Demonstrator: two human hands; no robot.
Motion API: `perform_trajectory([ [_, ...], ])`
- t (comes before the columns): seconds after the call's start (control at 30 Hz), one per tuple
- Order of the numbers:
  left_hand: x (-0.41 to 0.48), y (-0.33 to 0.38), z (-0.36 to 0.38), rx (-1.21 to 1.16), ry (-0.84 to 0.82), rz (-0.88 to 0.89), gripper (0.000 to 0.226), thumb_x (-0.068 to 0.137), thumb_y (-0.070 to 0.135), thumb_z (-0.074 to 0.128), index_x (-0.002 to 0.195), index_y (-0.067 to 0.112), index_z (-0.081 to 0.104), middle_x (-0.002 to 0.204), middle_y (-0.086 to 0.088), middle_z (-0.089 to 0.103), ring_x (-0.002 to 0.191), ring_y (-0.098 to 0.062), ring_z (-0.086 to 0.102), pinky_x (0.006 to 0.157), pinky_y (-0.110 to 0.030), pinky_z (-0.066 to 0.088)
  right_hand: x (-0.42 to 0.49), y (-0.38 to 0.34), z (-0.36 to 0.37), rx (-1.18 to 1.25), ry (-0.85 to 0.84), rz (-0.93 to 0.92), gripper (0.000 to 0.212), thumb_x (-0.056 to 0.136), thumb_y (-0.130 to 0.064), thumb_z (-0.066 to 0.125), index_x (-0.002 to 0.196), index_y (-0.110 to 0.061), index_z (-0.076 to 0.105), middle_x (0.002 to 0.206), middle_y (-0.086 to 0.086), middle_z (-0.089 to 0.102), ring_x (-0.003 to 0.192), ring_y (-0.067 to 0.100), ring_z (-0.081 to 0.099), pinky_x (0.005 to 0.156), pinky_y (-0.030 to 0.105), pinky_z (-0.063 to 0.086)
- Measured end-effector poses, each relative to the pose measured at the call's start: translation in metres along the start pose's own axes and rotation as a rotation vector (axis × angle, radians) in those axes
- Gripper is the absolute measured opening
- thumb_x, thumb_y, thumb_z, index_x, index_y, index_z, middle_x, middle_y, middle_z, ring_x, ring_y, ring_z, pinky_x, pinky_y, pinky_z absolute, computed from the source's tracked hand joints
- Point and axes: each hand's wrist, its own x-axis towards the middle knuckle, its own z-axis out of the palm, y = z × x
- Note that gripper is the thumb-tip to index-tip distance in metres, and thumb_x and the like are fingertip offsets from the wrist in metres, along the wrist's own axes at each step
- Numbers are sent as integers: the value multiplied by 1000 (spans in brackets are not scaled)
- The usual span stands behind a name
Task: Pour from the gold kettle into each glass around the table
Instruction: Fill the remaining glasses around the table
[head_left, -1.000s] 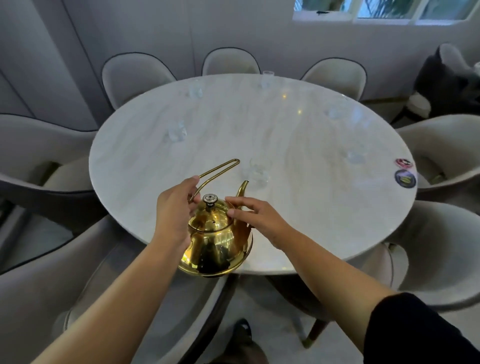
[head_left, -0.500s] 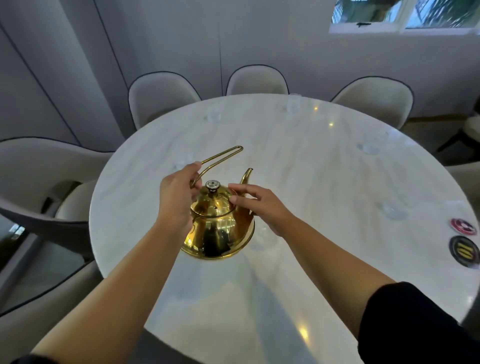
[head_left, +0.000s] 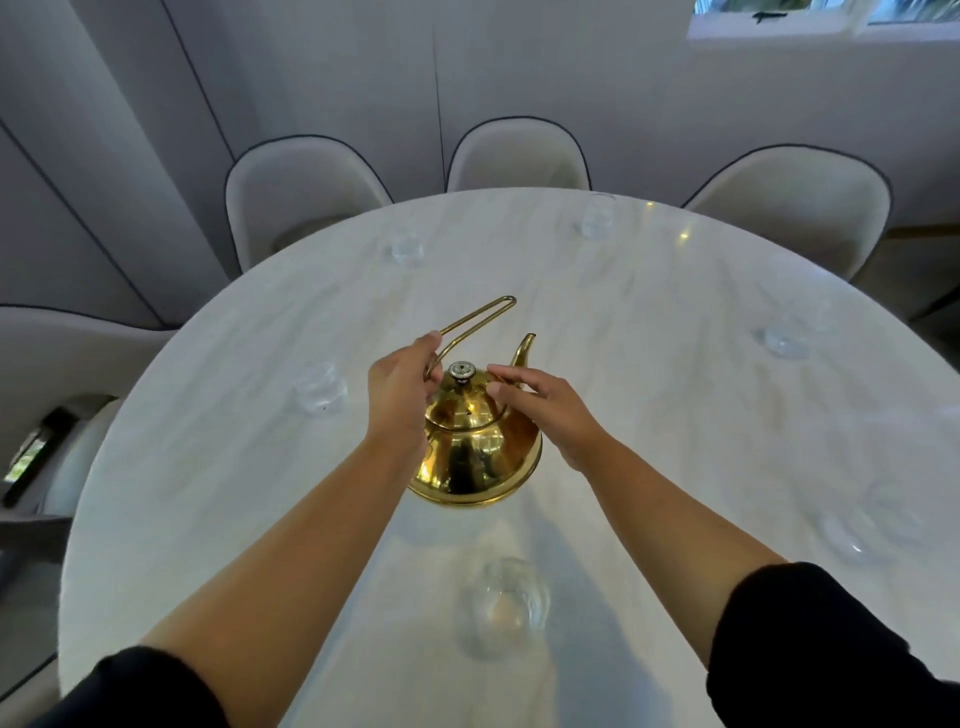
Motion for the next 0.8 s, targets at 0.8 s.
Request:
perform_trajectory([
  [0.8, 177, -83, 134, 11, -108, 34, 61, 91, 22, 57, 32, 23, 46, 46, 5, 39, 40, -6, 31, 50, -15, 33, 192, 72, -108, 213, 276, -10, 33, 77, -21, 77, 110, -15, 73, 107, 3, 73, 100, 19, 68, 93, 36, 54],
])
